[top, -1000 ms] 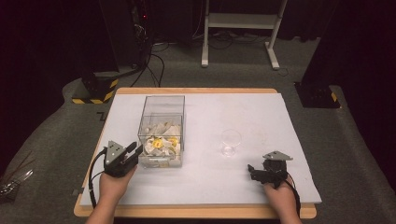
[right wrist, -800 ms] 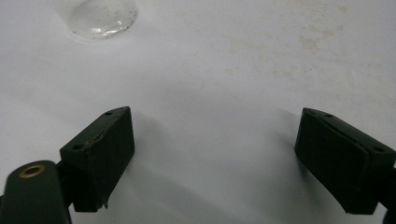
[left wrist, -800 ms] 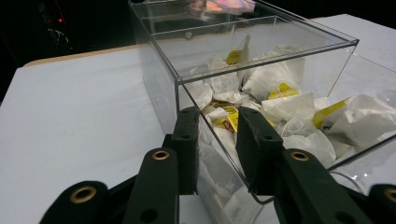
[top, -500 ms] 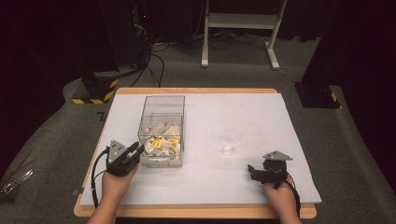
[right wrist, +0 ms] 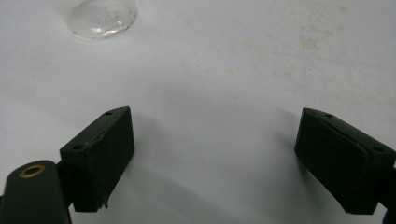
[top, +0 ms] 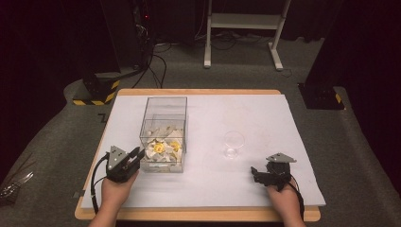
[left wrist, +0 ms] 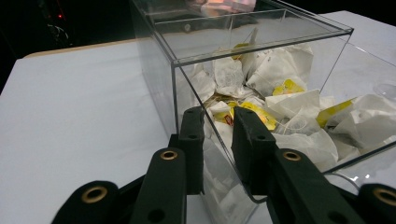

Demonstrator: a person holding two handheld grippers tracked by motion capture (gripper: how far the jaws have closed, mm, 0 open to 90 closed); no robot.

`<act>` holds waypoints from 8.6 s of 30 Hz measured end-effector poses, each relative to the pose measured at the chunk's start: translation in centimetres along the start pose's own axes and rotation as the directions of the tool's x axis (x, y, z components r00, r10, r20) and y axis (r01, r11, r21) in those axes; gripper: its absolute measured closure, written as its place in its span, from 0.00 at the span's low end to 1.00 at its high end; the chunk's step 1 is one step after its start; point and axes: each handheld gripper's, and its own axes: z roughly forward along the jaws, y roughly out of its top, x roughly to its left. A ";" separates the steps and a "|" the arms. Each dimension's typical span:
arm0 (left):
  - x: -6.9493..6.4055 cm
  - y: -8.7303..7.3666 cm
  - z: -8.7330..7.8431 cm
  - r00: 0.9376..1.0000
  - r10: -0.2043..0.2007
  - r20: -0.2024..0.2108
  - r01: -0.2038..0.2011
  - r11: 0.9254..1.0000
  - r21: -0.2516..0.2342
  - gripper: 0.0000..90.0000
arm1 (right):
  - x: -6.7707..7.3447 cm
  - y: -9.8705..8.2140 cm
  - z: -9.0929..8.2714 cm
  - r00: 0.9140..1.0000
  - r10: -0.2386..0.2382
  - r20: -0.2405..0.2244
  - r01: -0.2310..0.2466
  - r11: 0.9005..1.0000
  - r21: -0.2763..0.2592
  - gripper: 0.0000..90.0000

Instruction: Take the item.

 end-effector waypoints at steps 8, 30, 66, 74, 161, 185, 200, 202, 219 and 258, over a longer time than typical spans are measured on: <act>-0.2 -0.3 -0.6 1.000 -0.004 0.002 0.004 1.000 0.003 0.83 | 0.0 0.0 0.0 1.000 0.000 0.000 0.000 1.000 0.000 0.13; -1.1 -1.1 -2.3 1.000 -0.004 0.001 0.004 1.000 0.012 0.84 | 0.0 0.0 0.0 1.000 0.001 0.001 -0.001 1.000 0.001 0.14; -1.2 -0.3 -3.5 1.000 0.019 0.001 -0.019 1.000 -0.003 0.68 | 0.0 0.0 0.0 1.000 0.000 0.001 0.000 1.000 0.000 0.14; -0.2 0.4 -3.7 1.000 0.010 0.002 -0.010 1.000 -0.017 0.65 | 0.0 0.0 0.0 1.000 0.000 0.001 0.000 1.000 0.000 0.14; 6.2 -5.3 0.6 0.993 -0.018 -0.115 0.051 0.957 0.287 0.39 | 3.2 4.1 -2.3 0.999 -0.047 -0.018 0.045 0.994 -0.100 0.14; 6.1 -5.4 0.6 0.991 -0.019 -0.131 0.056 0.957 0.284 0.37 | 7.9 6.5 -5.4 0.988 -0.123 -0.096 0.101 0.973 -0.207 0.15; 6.2 -5.4 0.6 0.991 -0.022 -0.131 0.059 0.957 0.285 0.35 | 11.0 8.3 -4.8 0.975 -0.166 -0.146 0.128 0.963 -0.235 0.16; 6.2 -5.4 0.6 0.991 -0.023 -0.131 0.060 0.957 0.285 0.35 | 11.4 8.5 -4.6 0.973 -0.170 -0.154 0.131 0.963 -0.237 0.16; 6.2 -5.4 0.6 0.991 -0.021 -0.135 0.059 0.957 0.282 0.35 | 15.0 10.0 -3.8 0.942 -0.223 -0.249 0.155 0.952 -0.264 0.15; 6.2 -5.4 0.6 0.991 -0.023 -0.130 0.060 0.957 0.285 0.35 | 23.5 11.8 -1.3 0.868 -0.328 -0.374 0.242 0.935 -0.259 0.15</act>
